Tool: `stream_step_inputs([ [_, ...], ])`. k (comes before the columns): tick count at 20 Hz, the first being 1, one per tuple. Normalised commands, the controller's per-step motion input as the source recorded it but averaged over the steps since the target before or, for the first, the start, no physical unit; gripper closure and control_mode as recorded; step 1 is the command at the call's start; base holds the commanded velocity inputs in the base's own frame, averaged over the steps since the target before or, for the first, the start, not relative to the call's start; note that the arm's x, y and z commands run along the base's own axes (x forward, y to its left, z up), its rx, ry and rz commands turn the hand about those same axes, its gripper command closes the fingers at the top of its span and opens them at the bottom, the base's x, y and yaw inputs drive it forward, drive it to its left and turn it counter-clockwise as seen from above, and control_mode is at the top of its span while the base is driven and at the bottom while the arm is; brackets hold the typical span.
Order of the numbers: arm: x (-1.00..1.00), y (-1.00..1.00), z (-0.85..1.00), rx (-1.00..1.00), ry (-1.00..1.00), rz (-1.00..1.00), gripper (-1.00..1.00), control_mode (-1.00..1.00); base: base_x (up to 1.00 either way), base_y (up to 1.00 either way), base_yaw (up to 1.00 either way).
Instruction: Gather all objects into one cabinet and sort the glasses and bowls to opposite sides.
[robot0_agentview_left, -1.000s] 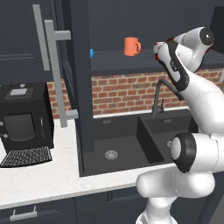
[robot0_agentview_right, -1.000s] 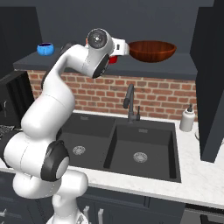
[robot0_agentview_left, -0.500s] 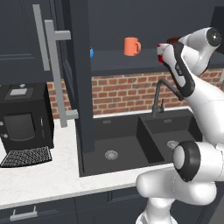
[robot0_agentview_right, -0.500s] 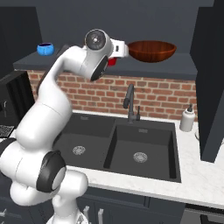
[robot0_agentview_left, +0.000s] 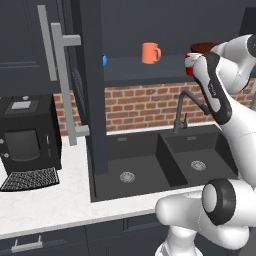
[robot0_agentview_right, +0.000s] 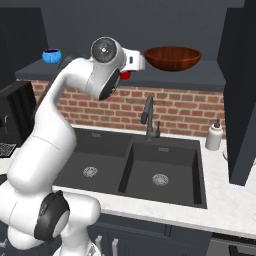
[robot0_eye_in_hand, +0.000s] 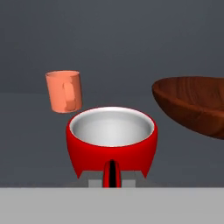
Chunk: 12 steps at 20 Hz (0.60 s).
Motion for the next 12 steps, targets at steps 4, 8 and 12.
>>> stream_step_inputs([
  [4, -0.38, 0.07, 0.0, 0.0, 0.01, 0.0, 1.0, -1.0, 0.0, 0.0, 0.0],
  [8, -0.34, 0.61, 0.02, -0.01, 0.0, 0.02, 1.0, -1.0, 0.0, 0.0, 0.0],
  [12, -0.35, 0.88, 0.0, -0.01, 0.0, 0.1, 1.0, -1.0, 0.0, 0.0, 0.0],
])
